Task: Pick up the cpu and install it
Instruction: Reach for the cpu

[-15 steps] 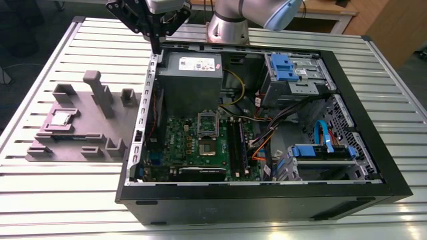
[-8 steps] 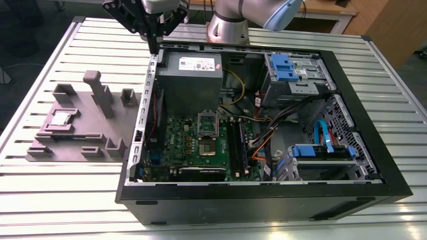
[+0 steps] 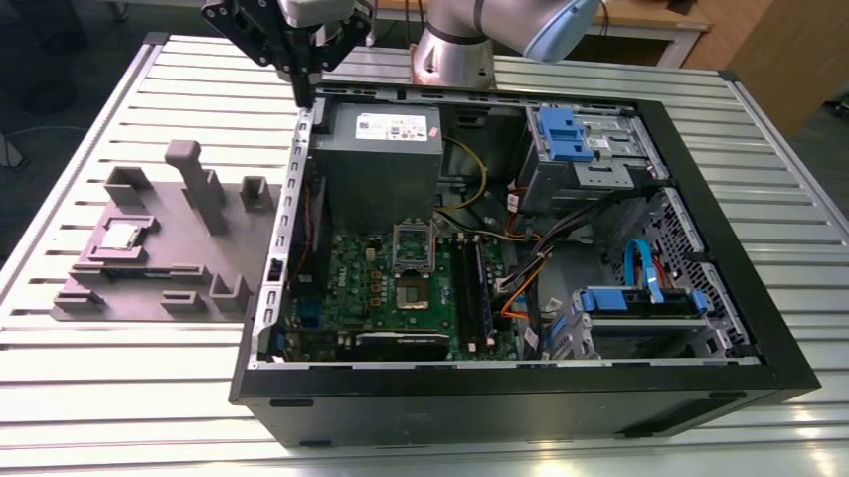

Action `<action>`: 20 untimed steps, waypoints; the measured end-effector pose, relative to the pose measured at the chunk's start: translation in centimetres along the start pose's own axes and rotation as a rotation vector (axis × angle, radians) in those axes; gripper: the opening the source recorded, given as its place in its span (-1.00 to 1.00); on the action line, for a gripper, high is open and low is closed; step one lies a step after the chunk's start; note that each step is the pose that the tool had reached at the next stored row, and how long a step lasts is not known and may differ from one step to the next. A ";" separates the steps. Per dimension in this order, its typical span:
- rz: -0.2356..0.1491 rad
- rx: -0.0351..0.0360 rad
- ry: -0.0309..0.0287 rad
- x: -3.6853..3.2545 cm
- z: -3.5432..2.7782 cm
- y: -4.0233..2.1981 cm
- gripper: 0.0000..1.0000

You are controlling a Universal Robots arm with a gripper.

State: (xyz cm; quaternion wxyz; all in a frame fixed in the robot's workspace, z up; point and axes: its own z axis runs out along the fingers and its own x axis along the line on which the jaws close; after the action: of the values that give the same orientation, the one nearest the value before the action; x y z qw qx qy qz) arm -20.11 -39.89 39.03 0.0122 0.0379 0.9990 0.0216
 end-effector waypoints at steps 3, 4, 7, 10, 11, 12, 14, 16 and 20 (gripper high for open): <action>0.000 -0.0001 0.0000 0.07 0.00 0.00 -0.79; 0.000 -0.0001 0.0000 0.09 0.01 -0.01 -0.79; 0.000 -0.0001 0.0000 0.18 0.01 -0.01 -0.79; 0.000 -0.0001 0.0000 0.23 0.02 -0.02 -0.79; 0.000 -0.0001 0.0001 0.24 0.02 -0.02 -0.79; 0.000 -0.0001 0.0000 0.26 0.02 -0.02 -0.79; 0.000 -0.0001 0.0000 0.30 0.02 -0.02 -0.79; 0.000 -0.0001 0.0000 0.34 0.02 -0.03 -0.79; 0.000 -0.0001 0.0000 0.42 0.02 -0.03 -0.79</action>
State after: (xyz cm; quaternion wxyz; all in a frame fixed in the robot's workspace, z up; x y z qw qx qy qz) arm -20.53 -39.89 39.01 0.0121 0.0379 0.9990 0.0217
